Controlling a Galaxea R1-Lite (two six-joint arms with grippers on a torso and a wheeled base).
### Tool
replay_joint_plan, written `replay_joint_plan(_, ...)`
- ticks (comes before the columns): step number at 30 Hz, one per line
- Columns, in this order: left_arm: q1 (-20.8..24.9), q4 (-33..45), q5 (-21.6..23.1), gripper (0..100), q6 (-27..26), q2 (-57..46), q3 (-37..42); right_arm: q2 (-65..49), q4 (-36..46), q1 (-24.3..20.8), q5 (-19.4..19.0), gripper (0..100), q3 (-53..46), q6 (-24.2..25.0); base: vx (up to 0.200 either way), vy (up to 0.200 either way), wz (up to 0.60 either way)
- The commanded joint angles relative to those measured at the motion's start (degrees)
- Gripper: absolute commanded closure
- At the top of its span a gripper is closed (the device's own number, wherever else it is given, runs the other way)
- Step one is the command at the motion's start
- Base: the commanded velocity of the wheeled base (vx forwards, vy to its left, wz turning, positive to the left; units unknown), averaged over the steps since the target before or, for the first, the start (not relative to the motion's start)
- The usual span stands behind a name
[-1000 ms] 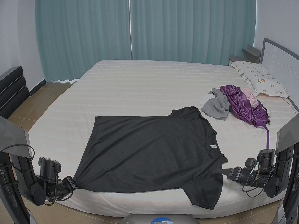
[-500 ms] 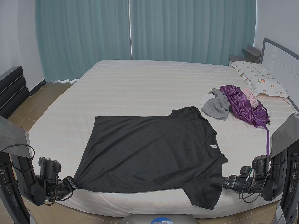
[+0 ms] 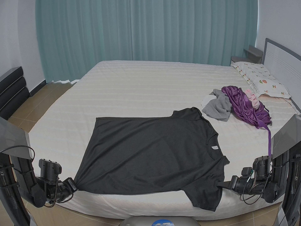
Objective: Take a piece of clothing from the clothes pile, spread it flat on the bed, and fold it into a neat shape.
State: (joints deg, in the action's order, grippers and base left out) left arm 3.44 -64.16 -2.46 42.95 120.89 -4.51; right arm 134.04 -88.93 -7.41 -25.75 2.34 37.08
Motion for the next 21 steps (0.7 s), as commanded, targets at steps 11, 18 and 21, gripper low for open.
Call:
replay_joint_plan(11, -0.1, 0.0, -0.1, 100, -0.1, -0.5, 0.5, -2.2, 0.0, 1.3, 3.1, 100, -2.3, -1.9, 0.000, 0.000, 0.00)
replay_joint_plan(18, 0.0, 0.0, -0.1, 100, -0.4, -2.2, 1.1, -9.2, 12.6, 2.4, 2.9, 100, -2.3, -5.6, 0.000, 0.000, 0.00)
replay_joint_plan(21, -0.1, 0.0, -0.1, 100, -0.8, -3.2, 1.7, -12.2, 16.9, 4.0, 2.4, 100, -2.3, -7.4, 0.000, 0.000, 0.00)
